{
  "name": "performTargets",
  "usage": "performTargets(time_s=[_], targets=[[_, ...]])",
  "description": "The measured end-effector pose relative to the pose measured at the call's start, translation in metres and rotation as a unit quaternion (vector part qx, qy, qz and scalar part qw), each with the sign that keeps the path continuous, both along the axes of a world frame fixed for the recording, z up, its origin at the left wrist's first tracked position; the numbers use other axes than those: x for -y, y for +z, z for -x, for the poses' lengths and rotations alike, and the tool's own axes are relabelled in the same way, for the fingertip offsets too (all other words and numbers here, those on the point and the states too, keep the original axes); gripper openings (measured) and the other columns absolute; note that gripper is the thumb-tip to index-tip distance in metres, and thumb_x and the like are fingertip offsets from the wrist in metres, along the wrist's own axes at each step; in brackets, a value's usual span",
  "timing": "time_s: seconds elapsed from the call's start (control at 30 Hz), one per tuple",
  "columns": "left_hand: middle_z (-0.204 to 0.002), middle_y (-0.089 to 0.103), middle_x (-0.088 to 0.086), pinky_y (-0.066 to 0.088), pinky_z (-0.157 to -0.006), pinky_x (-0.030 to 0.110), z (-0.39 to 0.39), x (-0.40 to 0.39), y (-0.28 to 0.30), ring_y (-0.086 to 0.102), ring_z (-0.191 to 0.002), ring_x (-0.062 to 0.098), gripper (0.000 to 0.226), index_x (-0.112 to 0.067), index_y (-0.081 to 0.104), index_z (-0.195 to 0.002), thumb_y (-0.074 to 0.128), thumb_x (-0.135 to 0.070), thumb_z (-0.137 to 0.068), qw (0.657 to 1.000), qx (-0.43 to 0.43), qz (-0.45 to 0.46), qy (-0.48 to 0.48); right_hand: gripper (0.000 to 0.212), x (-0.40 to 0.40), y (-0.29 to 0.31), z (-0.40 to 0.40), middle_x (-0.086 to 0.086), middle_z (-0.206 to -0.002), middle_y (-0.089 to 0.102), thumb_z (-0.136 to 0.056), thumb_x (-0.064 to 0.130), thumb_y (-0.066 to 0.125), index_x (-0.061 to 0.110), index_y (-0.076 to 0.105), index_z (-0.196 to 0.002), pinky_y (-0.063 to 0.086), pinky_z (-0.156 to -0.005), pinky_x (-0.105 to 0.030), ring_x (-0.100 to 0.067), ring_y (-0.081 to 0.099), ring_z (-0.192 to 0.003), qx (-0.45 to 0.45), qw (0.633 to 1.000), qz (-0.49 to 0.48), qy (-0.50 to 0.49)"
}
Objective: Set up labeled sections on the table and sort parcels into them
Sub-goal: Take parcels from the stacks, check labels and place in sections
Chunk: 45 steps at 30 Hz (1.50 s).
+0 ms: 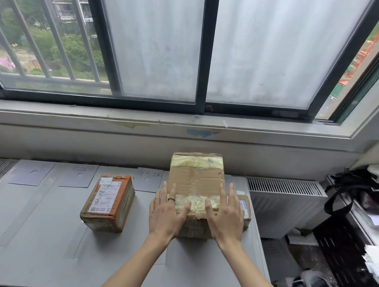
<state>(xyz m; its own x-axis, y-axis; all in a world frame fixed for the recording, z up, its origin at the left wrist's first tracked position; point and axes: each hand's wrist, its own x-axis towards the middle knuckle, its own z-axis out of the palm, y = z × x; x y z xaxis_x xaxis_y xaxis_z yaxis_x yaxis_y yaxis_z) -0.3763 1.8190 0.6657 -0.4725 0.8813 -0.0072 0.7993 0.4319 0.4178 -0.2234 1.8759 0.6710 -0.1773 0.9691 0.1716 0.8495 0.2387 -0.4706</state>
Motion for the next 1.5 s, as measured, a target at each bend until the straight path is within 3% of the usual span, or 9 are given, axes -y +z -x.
performTargets(time_s=[0.17, 0.63, 0.9, 1.03, 1.2, 1.5], targets=[[-0.165, -0.001, 0.001, 0.007, -0.121, 0.037, -0.002, -0.001, 0.012, 0.0, -0.152, 0.021, 0.094, -0.027, 0.004, -0.156, 0.003, -0.077, -0.078, 0.999, -0.037, -0.031, -0.016, 0.072, 0.0, 0.011, 0.008, -0.009, -0.159, 0.028, -0.09, 0.061, 0.029, 0.021, 0.035, -0.15, 0.032, -0.112, -0.048, -0.026, 0.031, -0.143, -0.013, 0.999, -0.038, 0.013], [-0.165, 0.002, 0.002, 0.002, -0.121, 0.037, 0.043, 0.036, 0.046, -0.002, -0.152, 0.023, 0.087, -0.027, 0.012, -0.156, 0.012, -0.074, -0.083, 0.993, -0.077, -0.088, 0.018, 0.07, 0.023, 0.038, 0.069, -0.008, -0.158, 0.031, -0.09, 0.059, 0.03, 0.023, 0.036, -0.15, 0.032, -0.111, -0.047, -0.026, 0.032, -0.143, -0.008, 0.994, -0.086, 0.074], [-0.165, 0.006, 0.003, 0.005, -0.121, 0.038, 0.14, 0.084, 0.051, -0.002, -0.152, 0.02, 0.088, -0.024, 0.017, -0.156, 0.016, -0.075, -0.083, 0.991, -0.065, -0.118, 0.021, 0.069, 0.075, 0.046, 0.167, -0.007, -0.154, 0.038, -0.089, 0.059, 0.031, 0.022, 0.042, -0.146, 0.031, -0.111, -0.044, -0.024, 0.033, -0.143, -0.014, 0.992, -0.101, 0.074], [-0.164, 0.012, 0.005, 0.014, -0.12, 0.04, 0.206, 0.113, 0.053, 0.006, -0.152, 0.023, 0.097, -0.022, 0.024, -0.155, 0.003, -0.082, -0.081, 0.988, -0.078, -0.13, 0.017, 0.071, 0.107, 0.043, 0.232, -0.007, -0.155, 0.036, -0.088, 0.061, 0.03, 0.022, 0.041, -0.147, 0.029, -0.112, -0.042, -0.025, 0.033, -0.143, -0.012, 0.992, -0.097, 0.081], [-0.164, 0.009, 0.006, 0.009, -0.12, 0.039, 0.281, 0.149, 0.055, 0.003, -0.152, 0.023, 0.094, -0.022, 0.02, -0.156, 0.004, -0.08, -0.083, 0.989, -0.077, -0.125, 0.015, 0.069, 0.143, 0.042, 0.313, -0.01, -0.152, 0.042, -0.088, 0.059, 0.034, 0.02, 0.047, -0.143, 0.034, -0.108, -0.044, -0.028, 0.04, -0.139, -0.027, 0.993, -0.089, 0.079], [-0.165, -0.002, 0.001, 0.0, -0.12, 0.035, 0.366, 0.183, 0.049, -0.006, -0.152, 0.019, 0.09, -0.025, 0.009, -0.157, 0.014, -0.076, -0.083, 0.99, -0.063, -0.113, 0.059, 0.072, 0.168, 0.044, 0.399, -0.007, -0.157, 0.034, -0.087, 0.061, 0.029, 0.023, 0.041, -0.147, 0.027, -0.113, -0.043, -0.025, 0.033, -0.143, -0.015, 0.992, -0.064, 0.109]])
